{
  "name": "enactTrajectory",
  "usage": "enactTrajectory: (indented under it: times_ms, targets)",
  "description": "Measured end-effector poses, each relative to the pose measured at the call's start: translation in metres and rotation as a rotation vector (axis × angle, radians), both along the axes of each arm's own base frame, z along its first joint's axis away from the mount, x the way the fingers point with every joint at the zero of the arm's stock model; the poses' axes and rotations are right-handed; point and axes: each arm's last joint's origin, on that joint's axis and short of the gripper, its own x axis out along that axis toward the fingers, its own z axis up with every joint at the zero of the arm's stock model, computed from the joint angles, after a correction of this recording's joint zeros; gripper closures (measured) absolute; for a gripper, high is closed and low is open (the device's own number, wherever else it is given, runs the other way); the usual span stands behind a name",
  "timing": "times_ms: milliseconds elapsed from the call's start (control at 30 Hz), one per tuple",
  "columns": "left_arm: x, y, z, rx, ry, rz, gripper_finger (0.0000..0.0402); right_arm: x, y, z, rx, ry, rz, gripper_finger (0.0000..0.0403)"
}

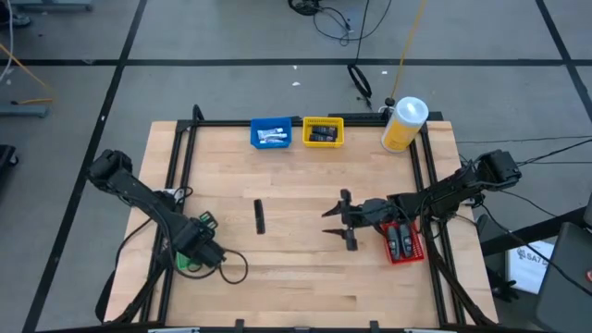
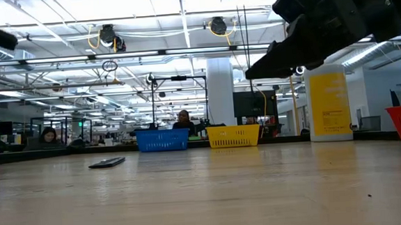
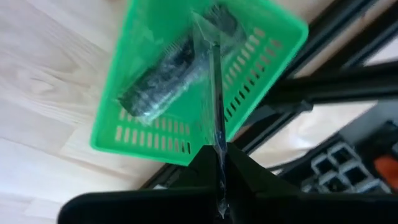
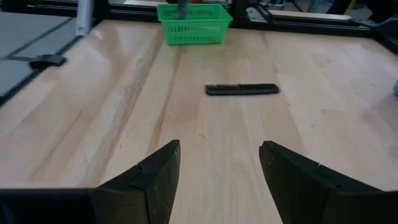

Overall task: Pick & Place Travel size toiletries
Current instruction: Put the black hair comb into the green bin

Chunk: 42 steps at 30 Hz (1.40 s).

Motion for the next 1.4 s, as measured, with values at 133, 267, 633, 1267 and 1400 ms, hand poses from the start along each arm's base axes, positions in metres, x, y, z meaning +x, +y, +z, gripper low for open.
enactTrajectory:
  times_ms: [133,267,633,1267,1400]
  targets:
    - [-0.004,0.003,-0.008,0.006,0.031,-0.034,0.0396,0.0,0.001,0.001,0.011,-0.008,0.025,0.019]
    - [-0.003,0.003,-0.012,-0.002,0.024,-0.037,0.0375,0.0,0.001,0.001,0.011,-0.011,0.022,0.019]
    - [0.005,0.001,-0.015,-0.046,-0.07,-0.103,0.0314,0.001,0.001,0.002,0.013,-0.019,0.023,0.019]
    - [0.026,0.035,-0.025,0.342,-0.229,0.757,0.021,0.0,0.001,0.002,0.014,-0.018,0.024,0.019]
    - [0.03,0.033,-0.025,0.448,-0.414,0.894,0.0228,0.0,0.001,0.002,0.014,-0.017,0.024,0.019]
